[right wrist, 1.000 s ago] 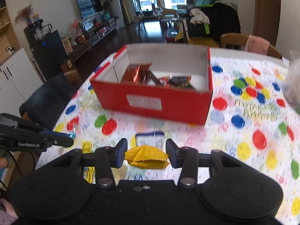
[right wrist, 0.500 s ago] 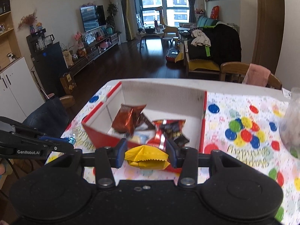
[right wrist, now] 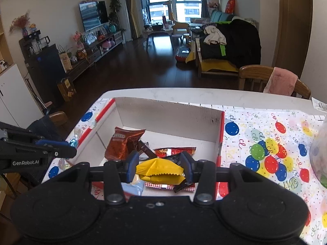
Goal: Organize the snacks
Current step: 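Carry the mint roll and yellow snack into the red box and open both tools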
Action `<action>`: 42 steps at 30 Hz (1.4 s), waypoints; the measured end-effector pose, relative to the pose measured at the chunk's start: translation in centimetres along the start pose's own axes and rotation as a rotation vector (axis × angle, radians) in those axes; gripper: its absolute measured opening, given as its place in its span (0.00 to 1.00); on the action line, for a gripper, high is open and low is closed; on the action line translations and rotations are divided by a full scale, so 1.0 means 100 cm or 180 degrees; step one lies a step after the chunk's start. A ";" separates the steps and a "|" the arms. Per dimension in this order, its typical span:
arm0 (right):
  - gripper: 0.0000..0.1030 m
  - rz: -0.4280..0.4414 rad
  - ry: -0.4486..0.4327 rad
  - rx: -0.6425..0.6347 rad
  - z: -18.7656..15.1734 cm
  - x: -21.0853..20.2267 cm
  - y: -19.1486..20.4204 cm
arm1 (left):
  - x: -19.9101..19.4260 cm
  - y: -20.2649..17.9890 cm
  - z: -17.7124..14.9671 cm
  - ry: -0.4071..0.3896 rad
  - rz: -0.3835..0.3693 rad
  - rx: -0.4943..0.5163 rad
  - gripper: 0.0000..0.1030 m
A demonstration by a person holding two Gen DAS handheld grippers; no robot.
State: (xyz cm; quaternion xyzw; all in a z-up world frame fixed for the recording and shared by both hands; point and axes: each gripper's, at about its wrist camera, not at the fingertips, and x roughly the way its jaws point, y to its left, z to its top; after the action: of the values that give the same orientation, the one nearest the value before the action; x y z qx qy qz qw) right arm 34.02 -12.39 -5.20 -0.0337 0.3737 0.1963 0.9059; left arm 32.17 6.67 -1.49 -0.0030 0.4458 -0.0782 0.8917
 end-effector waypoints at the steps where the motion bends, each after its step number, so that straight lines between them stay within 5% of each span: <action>1: 0.42 -0.0015 0.0024 -0.0010 0.001 0.004 0.001 | 0.006 0.001 0.003 0.0024 0.0018 -0.0018 0.12; 23: 0.43 -0.0110 0.0646 -0.0184 -0.017 0.087 0.005 | 0.081 -0.003 0.002 0.0516 0.0153 0.0069 0.12; 34: 0.46 -0.0049 0.0663 -0.0182 -0.019 0.080 0.006 | 0.076 -0.004 -0.006 0.0481 0.0111 0.0059 0.12; 42: 0.58 -0.0033 0.0506 -0.0123 -0.017 0.056 0.006 | 0.059 -0.009 -0.009 0.0383 0.0082 0.0074 0.12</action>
State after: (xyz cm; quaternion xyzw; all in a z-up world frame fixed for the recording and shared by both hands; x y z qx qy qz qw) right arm 36.27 -10.30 -10.21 -0.0686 0.4404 0.1955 0.8736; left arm 34.79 5.03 -6.67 0.0178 0.4977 -0.0720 0.8642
